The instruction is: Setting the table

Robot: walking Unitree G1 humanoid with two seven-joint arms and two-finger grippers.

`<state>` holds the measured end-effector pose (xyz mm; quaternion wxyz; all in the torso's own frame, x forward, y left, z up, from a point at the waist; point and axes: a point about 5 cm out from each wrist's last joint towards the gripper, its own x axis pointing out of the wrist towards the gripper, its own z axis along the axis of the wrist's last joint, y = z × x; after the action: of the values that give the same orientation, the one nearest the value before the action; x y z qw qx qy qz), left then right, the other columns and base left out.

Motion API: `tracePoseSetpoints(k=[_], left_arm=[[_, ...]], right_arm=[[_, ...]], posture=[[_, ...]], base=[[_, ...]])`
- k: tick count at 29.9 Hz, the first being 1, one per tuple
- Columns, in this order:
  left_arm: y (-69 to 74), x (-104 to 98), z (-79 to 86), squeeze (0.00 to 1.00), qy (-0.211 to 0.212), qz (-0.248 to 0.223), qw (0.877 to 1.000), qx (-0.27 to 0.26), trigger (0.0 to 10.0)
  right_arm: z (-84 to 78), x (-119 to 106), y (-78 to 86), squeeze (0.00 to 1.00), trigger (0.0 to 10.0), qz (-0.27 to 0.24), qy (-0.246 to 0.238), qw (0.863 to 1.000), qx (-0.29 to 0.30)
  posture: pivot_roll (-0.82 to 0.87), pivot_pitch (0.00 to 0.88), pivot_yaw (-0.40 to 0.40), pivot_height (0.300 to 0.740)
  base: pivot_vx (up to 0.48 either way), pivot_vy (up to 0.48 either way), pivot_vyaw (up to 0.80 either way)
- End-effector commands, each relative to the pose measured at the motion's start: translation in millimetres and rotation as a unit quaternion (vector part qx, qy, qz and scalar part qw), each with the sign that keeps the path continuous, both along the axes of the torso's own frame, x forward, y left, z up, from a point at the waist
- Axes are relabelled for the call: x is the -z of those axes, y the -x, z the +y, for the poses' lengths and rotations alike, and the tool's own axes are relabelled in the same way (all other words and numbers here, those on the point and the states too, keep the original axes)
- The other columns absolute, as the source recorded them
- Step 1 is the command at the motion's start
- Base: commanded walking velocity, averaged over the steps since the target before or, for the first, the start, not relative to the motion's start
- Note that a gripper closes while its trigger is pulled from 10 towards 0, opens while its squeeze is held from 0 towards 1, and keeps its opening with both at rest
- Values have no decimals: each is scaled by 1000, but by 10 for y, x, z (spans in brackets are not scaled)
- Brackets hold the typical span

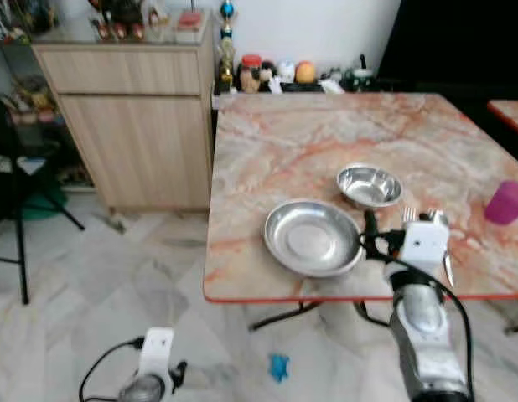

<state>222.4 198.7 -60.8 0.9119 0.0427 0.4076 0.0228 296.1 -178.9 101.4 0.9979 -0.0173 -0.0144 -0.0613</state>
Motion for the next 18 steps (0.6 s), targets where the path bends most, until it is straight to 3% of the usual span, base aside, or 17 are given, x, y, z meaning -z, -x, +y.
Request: tracePoseSetpoints(k=[1,3,4,8,18], left_arm=[[27,23,-28,0,4,6,1000,1,10000],[27,22,-29,0,4,5,1000,0,10000],[28,23,-27,0,4,6,1000,-1,10000],[34,26,-19,0,3,7,1000,-2,10000],[46,32,-11,0,3,9,1000,-3,10000]], right_arm=[[-61,113,16,0,10000,39,-18,999,6],[-57,141,20,0,10000,49,-26,998,4],[-79,232,35,0,10000,76,-58,995,17],[-118,316,26,0,10000,105,-119,987,36],[-117,443,-94,0,10000,162,-164,973,28]], posture=[[11,0,-31,740],[11,0,-31,740],[13,0,-32,740],[12,0,-27,740],[16,0,-26,740]], base=[[0,0,0],[0,0,0],[0,0,0],[0,0,0],[0,0,0]])
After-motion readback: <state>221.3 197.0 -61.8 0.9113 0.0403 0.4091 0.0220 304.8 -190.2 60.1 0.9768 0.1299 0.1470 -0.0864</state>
